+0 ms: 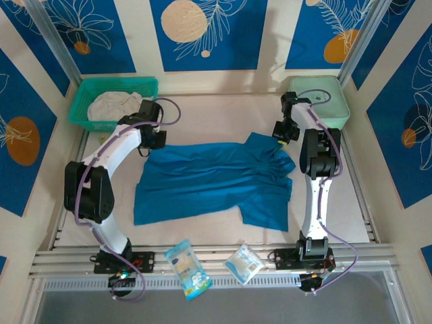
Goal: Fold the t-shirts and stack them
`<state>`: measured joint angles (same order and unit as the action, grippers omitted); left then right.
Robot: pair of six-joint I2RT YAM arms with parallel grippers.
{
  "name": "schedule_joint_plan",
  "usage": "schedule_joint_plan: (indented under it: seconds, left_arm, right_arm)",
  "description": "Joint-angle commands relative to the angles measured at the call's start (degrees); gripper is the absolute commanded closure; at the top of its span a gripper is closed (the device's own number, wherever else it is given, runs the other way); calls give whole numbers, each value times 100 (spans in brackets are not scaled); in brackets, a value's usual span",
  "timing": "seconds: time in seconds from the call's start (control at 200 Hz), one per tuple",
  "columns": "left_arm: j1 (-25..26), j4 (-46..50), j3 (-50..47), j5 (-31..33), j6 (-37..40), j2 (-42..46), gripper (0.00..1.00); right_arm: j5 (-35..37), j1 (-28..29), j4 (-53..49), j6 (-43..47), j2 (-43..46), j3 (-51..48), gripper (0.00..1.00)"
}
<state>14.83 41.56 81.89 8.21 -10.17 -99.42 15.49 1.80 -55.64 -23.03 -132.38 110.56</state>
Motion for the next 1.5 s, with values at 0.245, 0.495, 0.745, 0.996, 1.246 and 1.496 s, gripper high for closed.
schedule_joint_plan:
  seconds: [0.245,0.495,0.745,0.996,1.246,1.496]
  left_arm:
    - [-41,524,1699,-621,218,1614,100]
    - [-38,830,2508,-960,326,2644,100]
    - [-37,1464,3799,-1223,484,3272,100]
    - [-38,1623,4227,-842,732,4111,100]
    - [-31,1723,4584,-207,885,4611,100]
    - [-31,1627,4758,31,930,4776,100]
  right_arm:
    - [-238,517,433,945,4027,-741,100]
    - [-79,1466,233,1490,6051,-303,100]
    - [-212,2474,-905,1462,6568,1854,100]
    - [-1096,2434,-1717,1225,6372,4048,100]
    - [-1714,1763,-1478,1048,6763,4255,100]
    - [-1638,1456,-1198,1170,6942,4348,100]
